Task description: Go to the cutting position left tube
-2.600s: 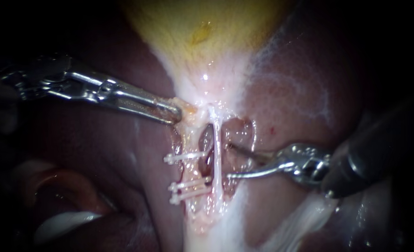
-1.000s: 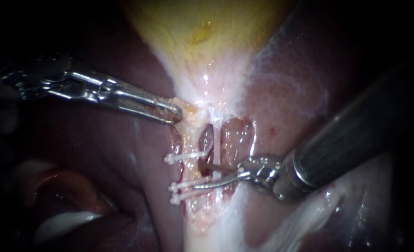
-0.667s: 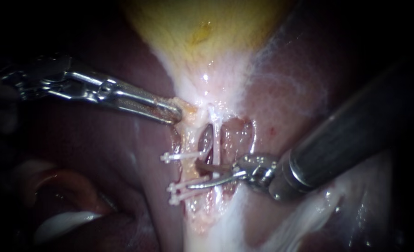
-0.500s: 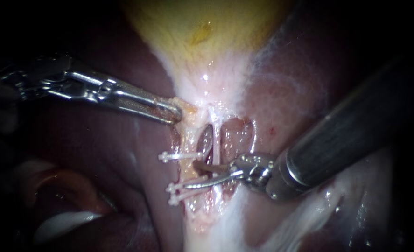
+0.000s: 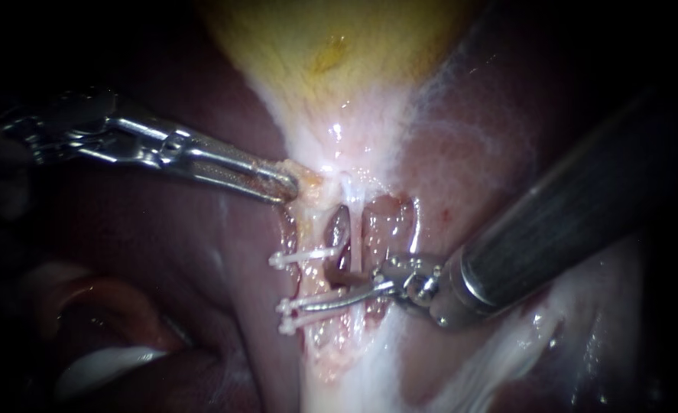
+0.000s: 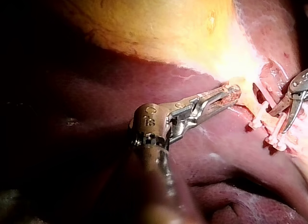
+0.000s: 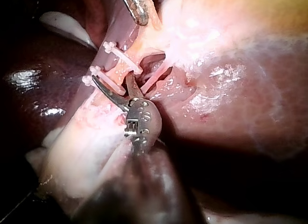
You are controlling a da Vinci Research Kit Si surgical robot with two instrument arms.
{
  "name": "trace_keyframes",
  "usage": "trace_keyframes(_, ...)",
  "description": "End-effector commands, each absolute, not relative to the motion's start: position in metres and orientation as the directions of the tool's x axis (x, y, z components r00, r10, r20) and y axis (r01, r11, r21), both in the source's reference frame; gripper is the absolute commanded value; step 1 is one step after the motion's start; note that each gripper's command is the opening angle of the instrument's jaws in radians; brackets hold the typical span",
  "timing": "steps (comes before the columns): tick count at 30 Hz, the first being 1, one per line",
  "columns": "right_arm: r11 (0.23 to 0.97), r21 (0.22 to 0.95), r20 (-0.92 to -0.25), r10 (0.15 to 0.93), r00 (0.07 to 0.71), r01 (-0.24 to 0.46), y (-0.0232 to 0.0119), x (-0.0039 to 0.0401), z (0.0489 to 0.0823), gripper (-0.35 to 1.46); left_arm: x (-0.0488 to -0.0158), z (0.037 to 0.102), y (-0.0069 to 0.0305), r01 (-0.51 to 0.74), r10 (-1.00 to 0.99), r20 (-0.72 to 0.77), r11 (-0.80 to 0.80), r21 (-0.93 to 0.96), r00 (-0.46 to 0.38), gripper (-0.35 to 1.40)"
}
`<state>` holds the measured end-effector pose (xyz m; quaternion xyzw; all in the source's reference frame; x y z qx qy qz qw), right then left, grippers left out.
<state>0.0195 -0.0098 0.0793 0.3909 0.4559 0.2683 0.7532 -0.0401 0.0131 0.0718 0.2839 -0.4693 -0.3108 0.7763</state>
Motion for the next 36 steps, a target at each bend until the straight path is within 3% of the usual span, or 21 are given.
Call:
trace_keyframes(1, 0.551, 0.834, -0.48, 0.757, 0.443, -0.039, -0.0099, 0.0197, 0.0791, 0.93, -0.0401, 0.0718, 0.013, 0.216, -0.749, 0.552, 0.645, 0.733, 0.366, -0.35)
trace_keyframes(19, 0.546, 0.838, -0.498, 0.754, 0.428, 0.011, -0.01, 0.0204, 0.0771, 0.9, -0.0401, 0.0718, 0.013, 0.216, -0.749, 0.552, 0.645, 0.733, 0.366, -0.35)
trace_keyframes(36, 0.545, 0.837, -0.51, 0.746, 0.428, 0.046, -0.0088, 0.0206, 0.0796, 0.91, -0.0401, 0.0718, 0.013, 0.216, -0.749, 0.552, 0.645, 0.733, 0.366, -0.35)
